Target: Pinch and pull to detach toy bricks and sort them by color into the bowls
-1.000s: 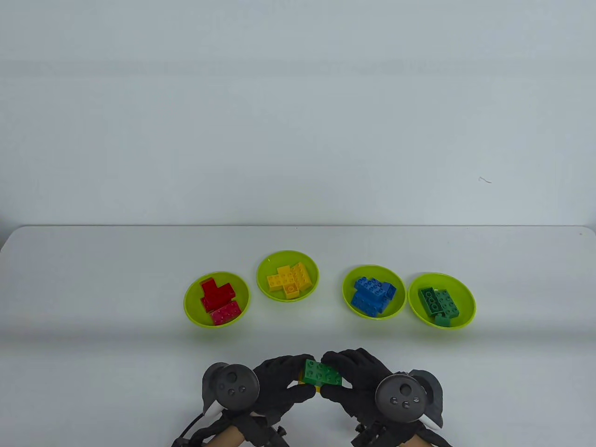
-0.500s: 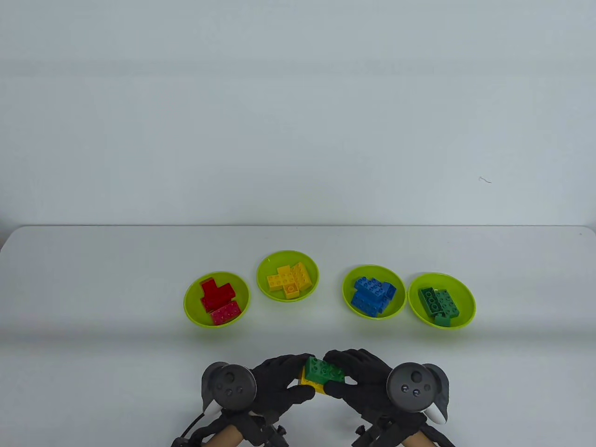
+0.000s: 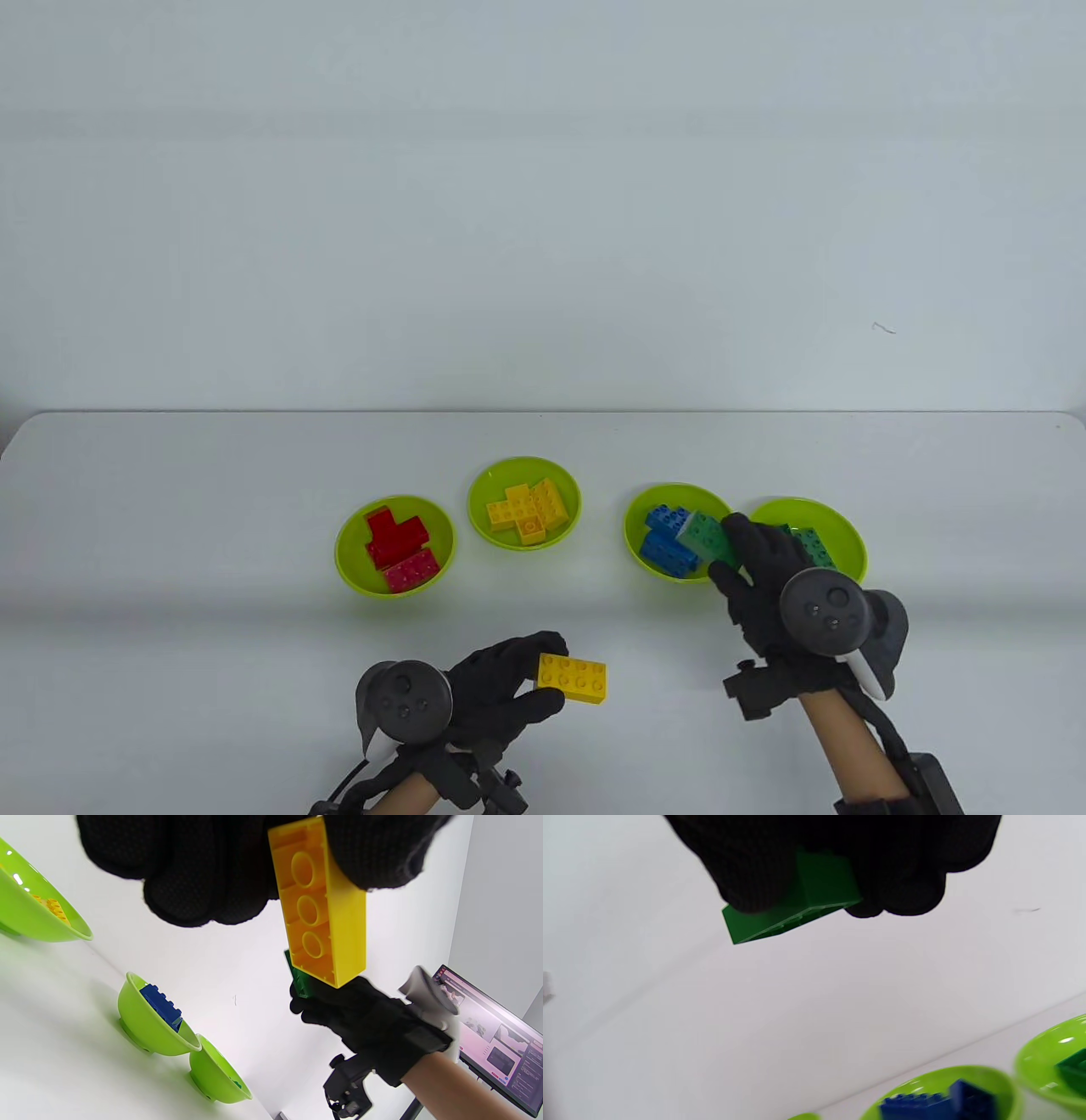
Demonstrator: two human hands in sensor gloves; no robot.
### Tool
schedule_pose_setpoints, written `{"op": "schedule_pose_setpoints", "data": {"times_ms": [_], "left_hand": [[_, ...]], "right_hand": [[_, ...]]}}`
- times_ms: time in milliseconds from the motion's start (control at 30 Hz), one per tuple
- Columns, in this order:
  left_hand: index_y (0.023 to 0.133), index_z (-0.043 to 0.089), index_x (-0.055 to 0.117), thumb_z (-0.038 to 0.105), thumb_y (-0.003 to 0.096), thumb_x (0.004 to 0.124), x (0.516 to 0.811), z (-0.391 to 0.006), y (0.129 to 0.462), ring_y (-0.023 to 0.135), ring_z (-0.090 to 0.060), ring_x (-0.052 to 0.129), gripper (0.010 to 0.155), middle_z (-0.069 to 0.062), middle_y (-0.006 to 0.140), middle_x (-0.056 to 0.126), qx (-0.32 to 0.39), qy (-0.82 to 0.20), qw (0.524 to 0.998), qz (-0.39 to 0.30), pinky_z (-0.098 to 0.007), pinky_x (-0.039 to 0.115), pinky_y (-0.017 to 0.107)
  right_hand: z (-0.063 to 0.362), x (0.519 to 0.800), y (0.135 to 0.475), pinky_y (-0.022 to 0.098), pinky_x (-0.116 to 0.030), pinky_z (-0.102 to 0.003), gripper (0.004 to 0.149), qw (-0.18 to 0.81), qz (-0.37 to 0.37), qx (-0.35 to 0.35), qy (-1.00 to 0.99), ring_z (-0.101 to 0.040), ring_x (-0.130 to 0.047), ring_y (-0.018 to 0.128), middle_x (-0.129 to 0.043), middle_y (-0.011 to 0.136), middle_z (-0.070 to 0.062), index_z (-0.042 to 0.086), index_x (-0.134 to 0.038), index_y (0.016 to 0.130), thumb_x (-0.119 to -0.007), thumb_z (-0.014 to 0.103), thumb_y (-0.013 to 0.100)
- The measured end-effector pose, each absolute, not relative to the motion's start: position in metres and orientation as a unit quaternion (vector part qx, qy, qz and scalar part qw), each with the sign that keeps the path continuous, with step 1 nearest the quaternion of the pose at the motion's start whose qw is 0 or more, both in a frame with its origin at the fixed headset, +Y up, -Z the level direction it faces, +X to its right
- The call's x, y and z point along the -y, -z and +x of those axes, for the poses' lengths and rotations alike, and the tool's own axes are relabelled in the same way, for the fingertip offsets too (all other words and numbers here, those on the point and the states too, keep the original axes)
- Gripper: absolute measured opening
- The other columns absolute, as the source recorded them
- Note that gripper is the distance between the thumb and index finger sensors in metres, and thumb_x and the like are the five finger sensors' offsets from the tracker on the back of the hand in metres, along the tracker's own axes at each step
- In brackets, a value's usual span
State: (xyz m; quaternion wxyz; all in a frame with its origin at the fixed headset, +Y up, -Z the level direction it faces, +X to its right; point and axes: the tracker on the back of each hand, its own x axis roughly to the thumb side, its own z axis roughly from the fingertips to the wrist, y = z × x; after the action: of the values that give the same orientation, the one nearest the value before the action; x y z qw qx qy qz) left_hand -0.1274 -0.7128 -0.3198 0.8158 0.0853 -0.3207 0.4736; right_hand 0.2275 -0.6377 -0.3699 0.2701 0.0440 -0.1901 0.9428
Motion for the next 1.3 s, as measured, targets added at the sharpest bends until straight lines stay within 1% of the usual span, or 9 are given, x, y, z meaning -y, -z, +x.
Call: {"op": "schedule_pose_setpoints", "data": {"times_ms": [200, 333, 433, 567, 700, 900, 1033, 1167, 1300], "left_hand": [[0.097, 0.004, 0.072, 0.045, 0.0449, 0.076, 0.712, -0.129, 0.32, 0.074, -0.038, 0.092, 0.066, -0.022, 0.084, 0.088, 0.318, -0.478, 0.814, 0.087, -0.053, 0.073, 0.058], [0.096, 0.004, 0.072, 0.045, 0.0448, 0.076, 0.712, -0.13, 0.321, 0.073, -0.038, 0.093, 0.066, -0.022, 0.084, 0.088, 0.317, -0.48, 0.813, 0.089, -0.053, 0.074, 0.058], [0.096, 0.004, 0.072, 0.045, 0.0448, 0.076, 0.712, -0.131, 0.322, 0.073, -0.038, 0.093, 0.066, -0.022, 0.084, 0.088, 0.314, -0.482, 0.813, 0.089, -0.053, 0.074, 0.058], [0.096, 0.004, 0.072, 0.045, 0.0448, 0.076, 0.712, -0.134, 0.324, 0.073, -0.038, 0.093, 0.066, -0.022, 0.084, 0.088, 0.311, -0.483, 0.813, 0.09, -0.053, 0.074, 0.058], [0.096, 0.004, 0.072, 0.045, 0.045, 0.076, 0.713, -0.136, 0.325, 0.073, -0.038, 0.093, 0.066, -0.022, 0.084, 0.088, 0.308, -0.483, 0.815, 0.088, -0.053, 0.074, 0.058], [0.096, 0.004, 0.072, 0.045, 0.0449, 0.076, 0.711, -0.14, 0.326, 0.073, -0.038, 0.093, 0.066, -0.022, 0.084, 0.088, 0.303, -0.483, 0.816, 0.095, -0.053, 0.074, 0.058], [0.096, 0.004, 0.072, 0.045, 0.045, 0.076, 0.71, -0.141, 0.327, 0.073, -0.038, 0.093, 0.066, -0.022, 0.084, 0.088, 0.301, -0.484, 0.816, 0.099, -0.053, 0.074, 0.058], [0.096, 0.004, 0.072, 0.045, 0.0449, 0.076, 0.71, -0.142, 0.328, 0.073, -0.038, 0.093, 0.066, -0.022, 0.084, 0.088, 0.297, -0.482, 0.818, 0.099, -0.053, 0.074, 0.058], [0.096, 0.004, 0.072, 0.045, 0.0449, 0.076, 0.709, -0.144, 0.328, 0.073, -0.038, 0.093, 0.066, -0.022, 0.084, 0.088, 0.294, -0.483, 0.818, 0.103, -0.053, 0.074, 0.058]], "right_hand": [[0.282, 0.656, 0.41, 0.068, -0.06, -0.057, 0.058, 0.187, -0.089, 0.173, -0.963, -0.042, -0.081, 0.08, -0.077, 0.094, -0.023, 0.006, -0.069, 0.101, -0.081, 0.032, 0.05], [0.304, 0.677, 0.426, 0.067, -0.061, -0.058, 0.058, 0.186, -0.158, 0.158, -0.957, -0.042, -0.082, 0.079, -0.078, 0.093, -0.023, 0.005, -0.07, 0.1, -0.081, 0.032, 0.05], [0.308, 0.691, 0.433, 0.067, -0.061, -0.058, 0.058, 0.177, -0.183, 0.144, -0.956, -0.042, -0.082, 0.078, -0.078, 0.093, -0.024, 0.005, -0.07, 0.1, -0.081, 0.033, 0.05], [0.304, 0.704, 0.442, 0.067, -0.062, -0.057, 0.058, 0.15, -0.186, 0.121, -0.963, -0.041, -0.083, 0.078, -0.079, 0.092, -0.023, 0.005, -0.07, 0.1, -0.081, 0.034, 0.051], [0.302, 0.712, 0.443, 0.067, -0.061, -0.058, 0.058, 0.17, -0.19, 0.123, -0.959, -0.042, -0.082, 0.079, -0.078, 0.093, -0.024, 0.004, -0.069, 0.1, -0.08, 0.034, 0.051], [0.287, 0.69, 0.429, 0.068, -0.058, -0.06, 0.064, 0.21, -0.126, 0.157, -0.957, -0.045, -0.077, 0.086, -0.072, 0.101, -0.024, 0.006, -0.063, 0.104, -0.078, 0.039, 0.052], [0.256, 0.663, 0.4, 0.069, -0.053, -0.064, 0.068, 0.275, -0.011, 0.181, -0.944, -0.052, -0.07, 0.091, -0.065, 0.105, -0.029, 0.004, -0.059, 0.108, -0.077, 0.041, 0.053], [0.225, 0.65, 0.371, 0.07, -0.048, -0.067, 0.072, 0.253, 0.077, 0.163, -0.95, -0.056, -0.062, 0.096, -0.058, 0.111, -0.03, 0.006, -0.053, 0.111, -0.075, 0.044, 0.054], [0.198, 0.65, 0.348, 0.071, -0.041, -0.071, 0.077, 0.206, 0.137, 0.128, -0.96, -0.06, -0.053, 0.101, -0.05, 0.116, -0.03, 0.009, -0.046, 0.115, -0.074, 0.048, 0.054]]}}
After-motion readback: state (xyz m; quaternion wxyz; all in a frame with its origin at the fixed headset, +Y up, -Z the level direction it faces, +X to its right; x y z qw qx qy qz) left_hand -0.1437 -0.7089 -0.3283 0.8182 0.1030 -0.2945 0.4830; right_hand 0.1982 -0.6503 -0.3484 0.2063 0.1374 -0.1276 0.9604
